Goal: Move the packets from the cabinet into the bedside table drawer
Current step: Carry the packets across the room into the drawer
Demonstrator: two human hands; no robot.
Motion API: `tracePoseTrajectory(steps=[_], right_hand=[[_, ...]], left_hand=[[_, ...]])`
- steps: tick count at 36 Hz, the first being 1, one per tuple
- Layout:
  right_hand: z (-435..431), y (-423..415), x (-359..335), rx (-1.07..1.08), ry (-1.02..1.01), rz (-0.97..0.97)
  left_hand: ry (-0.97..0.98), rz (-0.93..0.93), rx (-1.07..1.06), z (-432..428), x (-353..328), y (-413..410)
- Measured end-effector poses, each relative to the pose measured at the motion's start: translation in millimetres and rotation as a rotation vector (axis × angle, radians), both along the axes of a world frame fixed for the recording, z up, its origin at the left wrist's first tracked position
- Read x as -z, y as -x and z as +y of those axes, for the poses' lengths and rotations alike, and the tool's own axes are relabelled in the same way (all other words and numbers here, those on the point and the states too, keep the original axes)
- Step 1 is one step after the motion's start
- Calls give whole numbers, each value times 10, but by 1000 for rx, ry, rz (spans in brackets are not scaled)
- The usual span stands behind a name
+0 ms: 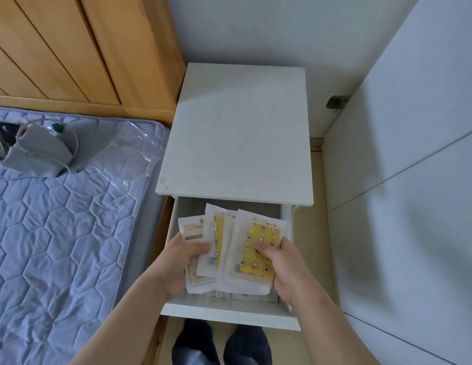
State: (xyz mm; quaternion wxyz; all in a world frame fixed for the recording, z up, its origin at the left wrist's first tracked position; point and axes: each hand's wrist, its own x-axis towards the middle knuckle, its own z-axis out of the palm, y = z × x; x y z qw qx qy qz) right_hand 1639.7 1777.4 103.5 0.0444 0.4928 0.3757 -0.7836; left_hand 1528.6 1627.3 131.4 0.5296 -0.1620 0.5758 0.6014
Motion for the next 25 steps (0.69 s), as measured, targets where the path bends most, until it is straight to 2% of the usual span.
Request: tracePoseTrajectory(steps=[10,20,23,25], right_hand=[[-62,206,1003,77,88,-52],[-50,453,1830,83,125,-65],[5,511,1971,79,64,-81],[50,547,2051,100,35,-80]], left_hand=[[120,-30,95,57,959,283],[106,-113,-7,170,1781,509],[213,44,-83,215,1930,587],[412,364,16,252,2031,640]])
